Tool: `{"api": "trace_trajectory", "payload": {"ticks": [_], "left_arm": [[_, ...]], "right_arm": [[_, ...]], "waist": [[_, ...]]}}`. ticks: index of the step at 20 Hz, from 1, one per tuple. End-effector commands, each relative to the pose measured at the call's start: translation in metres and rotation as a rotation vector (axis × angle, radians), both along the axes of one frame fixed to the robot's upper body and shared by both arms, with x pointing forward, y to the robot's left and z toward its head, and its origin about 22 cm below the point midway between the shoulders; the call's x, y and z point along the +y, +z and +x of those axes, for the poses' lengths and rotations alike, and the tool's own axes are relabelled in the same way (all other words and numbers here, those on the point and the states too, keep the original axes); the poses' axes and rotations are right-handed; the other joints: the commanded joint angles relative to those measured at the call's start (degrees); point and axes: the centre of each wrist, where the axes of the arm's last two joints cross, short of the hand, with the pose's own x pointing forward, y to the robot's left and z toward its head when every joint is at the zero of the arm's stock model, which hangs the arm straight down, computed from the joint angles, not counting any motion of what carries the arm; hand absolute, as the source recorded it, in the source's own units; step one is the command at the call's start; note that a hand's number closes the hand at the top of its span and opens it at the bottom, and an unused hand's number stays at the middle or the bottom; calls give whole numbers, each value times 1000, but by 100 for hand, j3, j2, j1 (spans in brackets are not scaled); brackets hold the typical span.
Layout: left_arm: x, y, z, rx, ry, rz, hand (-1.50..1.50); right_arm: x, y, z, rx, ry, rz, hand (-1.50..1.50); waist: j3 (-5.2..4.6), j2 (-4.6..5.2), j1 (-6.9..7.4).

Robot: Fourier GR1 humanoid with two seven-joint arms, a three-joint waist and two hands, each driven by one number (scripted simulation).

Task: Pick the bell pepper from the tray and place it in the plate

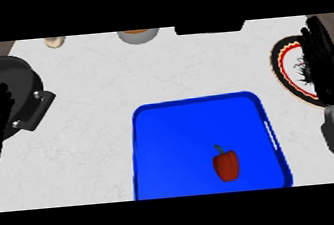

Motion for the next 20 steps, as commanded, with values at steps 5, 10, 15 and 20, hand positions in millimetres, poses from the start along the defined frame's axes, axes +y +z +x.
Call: {"api": "trace_trajectory", "payload": {"ticks": [5,10,15,20], "left_arm": [[-60,-3,21,-63,-146,-56,0],[-81,-7,20,-28,-210,-106,0],[-89,0,25,-6,-202,-133,0],[-108,-8,24,-6,-206,-137,0]], "right_arm": [[165,-15,-23,15,53,177,-150],[138,-79,-38,84,75,-553,150],[216,-135,-118,125,18,-372,-150],[201,-126,-129,44,-83,-597,-150]], "waist": [[120,57,-48],[85,52,-27],[131,38,-63],[119,9,-133]]}}
